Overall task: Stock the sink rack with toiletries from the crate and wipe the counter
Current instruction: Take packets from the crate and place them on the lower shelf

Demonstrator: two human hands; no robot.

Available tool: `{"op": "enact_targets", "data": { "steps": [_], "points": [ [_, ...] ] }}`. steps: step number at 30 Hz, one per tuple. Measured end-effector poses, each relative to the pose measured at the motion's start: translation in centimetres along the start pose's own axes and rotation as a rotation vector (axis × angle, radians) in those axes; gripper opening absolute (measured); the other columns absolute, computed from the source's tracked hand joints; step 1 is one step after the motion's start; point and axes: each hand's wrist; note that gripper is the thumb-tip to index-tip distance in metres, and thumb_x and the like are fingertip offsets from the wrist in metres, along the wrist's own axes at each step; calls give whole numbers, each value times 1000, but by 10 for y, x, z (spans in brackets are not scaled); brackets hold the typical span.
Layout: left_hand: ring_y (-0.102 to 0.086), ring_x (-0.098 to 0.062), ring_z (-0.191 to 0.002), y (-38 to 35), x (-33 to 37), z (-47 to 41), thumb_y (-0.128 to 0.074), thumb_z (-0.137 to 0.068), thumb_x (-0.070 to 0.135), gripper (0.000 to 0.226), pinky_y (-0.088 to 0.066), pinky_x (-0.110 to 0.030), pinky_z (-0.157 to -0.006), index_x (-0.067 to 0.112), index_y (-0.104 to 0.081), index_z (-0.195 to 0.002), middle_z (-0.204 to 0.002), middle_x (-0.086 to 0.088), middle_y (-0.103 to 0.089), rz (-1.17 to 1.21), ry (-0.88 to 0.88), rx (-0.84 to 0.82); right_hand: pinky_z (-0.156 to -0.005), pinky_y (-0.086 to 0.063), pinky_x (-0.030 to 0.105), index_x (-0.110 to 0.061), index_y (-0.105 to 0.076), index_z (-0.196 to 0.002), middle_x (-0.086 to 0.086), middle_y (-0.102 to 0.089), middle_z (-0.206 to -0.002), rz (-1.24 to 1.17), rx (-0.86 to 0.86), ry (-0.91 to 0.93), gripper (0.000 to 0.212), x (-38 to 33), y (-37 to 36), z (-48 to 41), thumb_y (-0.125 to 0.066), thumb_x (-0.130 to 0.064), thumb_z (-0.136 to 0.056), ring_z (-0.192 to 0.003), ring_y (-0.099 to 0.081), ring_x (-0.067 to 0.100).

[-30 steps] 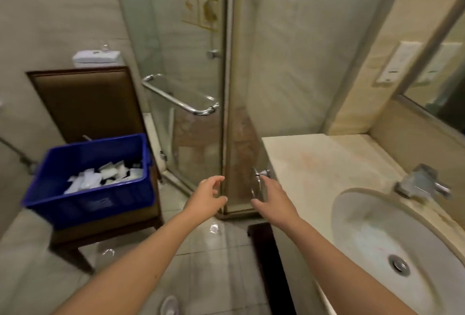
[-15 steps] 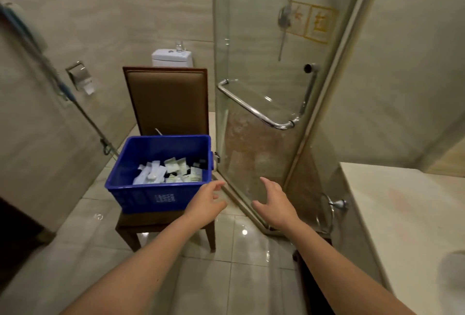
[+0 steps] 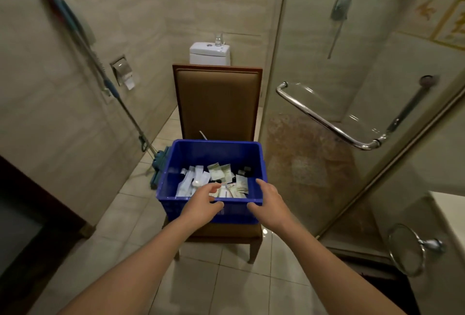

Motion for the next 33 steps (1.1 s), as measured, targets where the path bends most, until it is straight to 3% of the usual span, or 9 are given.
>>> {"op": "enact_targets", "data": {
  "steps": [4, 12, 17, 23, 28, 33],
  "points": [
    [-52, -14, -119, 20, -25, -12, -64, -90, 17, 51, -50, -29, -89, 28, -45, -137, -138, 5, -47, 50, 47, 30, -96, -53, 36, -29, -22, -152, -4, -33, -152, 52, -24, 25, 74, -18, -20, -23, -62, -33, -89, -132, -41, 14],
    [-54, -10, -112, 38, -54, -43, -65, -89, 19, 50, -53, -37, -94, 30, -47, -135, -133, 6, -49, 120, 118, 54, -105, -46, 37, -24, -20, -153, -1, -29, -155, 113, -114, 39, 73, -36, -41, -80, -59, -29, -92, -137, -37, 17],
    [-53, -10, -112, 39, -63, -85, -66, -89, 20, 52, -52, -34, -93, 30, -47, -136, -130, 9, -50, 126, 172, 65, -104, -42, 35, -24, -22, -153, -1, -30, -155, 123, -162, 57, 72, -40, -46, -132, -60, -29, -92, -137, -39, 18],
    [-51, -10, -116, 35, -67, -157, -65, -89, 21, 53, -49, -30, -94, 30, -45, -137, -135, 9, -49, 122, 260, 26, -105, -39, 34, -22, -22, -154, 0, -27, -158, 114, -234, 6, 71, -32, -43, -210, -58, -26, -94, -139, -37, 19],
    [-51, -13, -120, 29, -66, -213, -64, -89, 21, 52, -49, -38, -98, 29, -45, -137, -138, 6, -49, 131, 344, 6, -106, -38, 33, -22, -29, -151, 2, -34, -153, 91, -299, -46, 65, -21, -36, -270, -59, -21, -93, -136, -39, 20],
    [-51, -15, -120, 20, -73, -262, -62, -90, 17, 52, -48, -32, -94, 24, -44, -139, -137, 2, -49, 129, 418, -25, -104, -39, 33, -22, -29, -151, 5, -31, -154, 91, -375, -116, 64, -1, -43, -324, -58, -24, -93, -134, -42, 22]
  ]
}}
Point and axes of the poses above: each hand's wrist, its own z-axis away from the middle knuckle, its own y-axis out of the back of the hand, x = y × z
